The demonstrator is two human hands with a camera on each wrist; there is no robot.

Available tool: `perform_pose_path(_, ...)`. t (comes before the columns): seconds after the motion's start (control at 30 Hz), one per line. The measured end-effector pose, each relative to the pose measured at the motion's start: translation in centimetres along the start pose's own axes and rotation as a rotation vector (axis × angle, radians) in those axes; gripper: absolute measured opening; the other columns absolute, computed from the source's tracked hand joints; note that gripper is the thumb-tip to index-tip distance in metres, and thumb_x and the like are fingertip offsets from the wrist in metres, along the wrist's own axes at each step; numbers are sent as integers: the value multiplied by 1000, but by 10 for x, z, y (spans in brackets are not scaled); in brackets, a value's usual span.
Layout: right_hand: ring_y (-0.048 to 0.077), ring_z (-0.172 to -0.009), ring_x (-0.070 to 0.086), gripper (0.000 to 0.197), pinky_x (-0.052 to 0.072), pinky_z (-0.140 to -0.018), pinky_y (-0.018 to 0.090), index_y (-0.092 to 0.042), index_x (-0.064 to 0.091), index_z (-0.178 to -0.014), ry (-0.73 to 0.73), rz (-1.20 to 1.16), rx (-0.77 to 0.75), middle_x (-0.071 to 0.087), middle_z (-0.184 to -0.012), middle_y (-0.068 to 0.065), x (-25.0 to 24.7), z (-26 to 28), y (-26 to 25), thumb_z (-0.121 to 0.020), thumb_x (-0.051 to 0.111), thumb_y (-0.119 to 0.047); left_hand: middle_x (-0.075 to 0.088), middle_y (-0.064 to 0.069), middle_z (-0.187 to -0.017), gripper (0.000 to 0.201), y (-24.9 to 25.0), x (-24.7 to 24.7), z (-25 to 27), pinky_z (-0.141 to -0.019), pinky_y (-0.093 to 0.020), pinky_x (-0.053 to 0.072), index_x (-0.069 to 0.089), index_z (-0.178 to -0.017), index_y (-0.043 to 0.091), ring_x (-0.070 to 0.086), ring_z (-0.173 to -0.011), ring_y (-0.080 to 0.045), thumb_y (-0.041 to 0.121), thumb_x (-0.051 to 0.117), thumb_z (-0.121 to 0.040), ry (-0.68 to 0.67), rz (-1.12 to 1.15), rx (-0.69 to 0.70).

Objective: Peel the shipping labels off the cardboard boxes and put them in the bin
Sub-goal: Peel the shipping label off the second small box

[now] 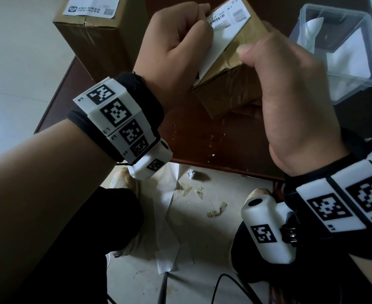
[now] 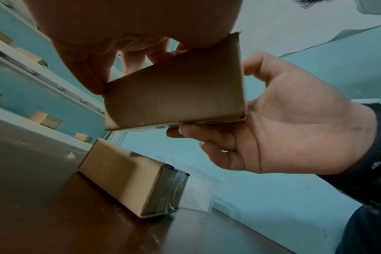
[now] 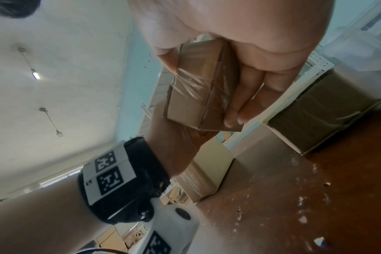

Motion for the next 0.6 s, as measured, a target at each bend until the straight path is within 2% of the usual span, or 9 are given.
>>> perform_pose_path(0.07, 37, -107, 64, 31, 55, -79, 30, -5, 70, -122, -16, 15, -26, 67, -118, 25, 1, -1, -1, -104, 52, -22, 29, 3, -61, 32, -1, 0, 0, -73, -55, 46, 42, -64, -1, 33, -65, -20, 3, 46, -96, 1, -15, -10)
perform_pose_path(0.13, 30, -101, 66, 28, 55, -77, 28, -5, 69, -120, -25, 9, -37, 68, -111, 19, 1, -1, -2, -105, 51, -21, 37, -16, -64, 29, -2, 1, 1, -70, -53, 43, 45, -69, -8, 38, -66, -27, 4, 45, -95, -8, -33, -8)
perform_pose_path(0.2, 32, -102, 66, 29, 56, -78, 29, -5, 68, -123, -27, 29, -46, 68, -111, 19, 1, -1, -3, -105, 52, -20, 48, -25, -73, 28, -1, 3, 1, -64, -51, 41, 46, -72, -11, 44, -69, -33, 5, 43, -95, -25, -47, 11)
perform_pose_path(0.27, 36, -100, 64, 28, 55, -78, 29, -3, 68, -122, -30, 38, -54, 67, -109, 23, 1, 0, -3, -105, 52, -18, 47, -26, -73, 27, 0, 4, 2, -61, -47, 37, 46, -73, -11, 42, -68, -35, 4, 43, -95, -38, -59, 24)
perform_pose_path(0.4, 30, -89, 62, 29, 52, -73, 24, 1, 66, -121, -33, 41, -58, 66, -105, 26, 2, 1, -6, -105, 51, -17, 41, -26, -70, 29, 1, 2, 2, -59, -40, 30, 51, -78, -16, 35, -64, -29, 3, 43, -98, -29, -78, 38)
perform_pose_path(0.5, 19, -87, 63, 24, 52, -72, 21, 0, 66, -118, -34, 48, -58, 67, -99, 13, 2, 2, -6, -106, 51, -16, 41, -25, -69, 29, 1, 1, 2, -59, -41, 31, 51, -77, -15, 36, -64, -33, 2, 43, -98, -19, -75, 37)
perform_pose_path(0.53, 19, -87, 63, 24, 52, -72, 21, -1, 66, -118, -30, 50, -56, 67, -99, 14, 1, 2, -6, -106, 52, -15, 42, -25, -69, 29, 0, 1, 1, -59, -42, 31, 51, -77, -15, 37, -65, -35, 2, 43, -98, -18, -73, 33)
perform_pose_path(0.6, 29, -89, 63, 24, 52, -72, 23, 0, 67, -118, -26, 61, -57, 66, -102, 24, 1, 2, -6, -106, 52, -16, 41, -25, -69, 29, 0, 1, 1, -59, -43, 31, 50, -76, -15, 38, -65, -36, 2, 43, -97, -19, -69, 31)
Point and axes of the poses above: each hand's wrist, its own z-axis away from the middle knuckle, its own x-axis out of the palm, y = z × x, the point moved 5 cm from there along -z, towards the middle knuckle
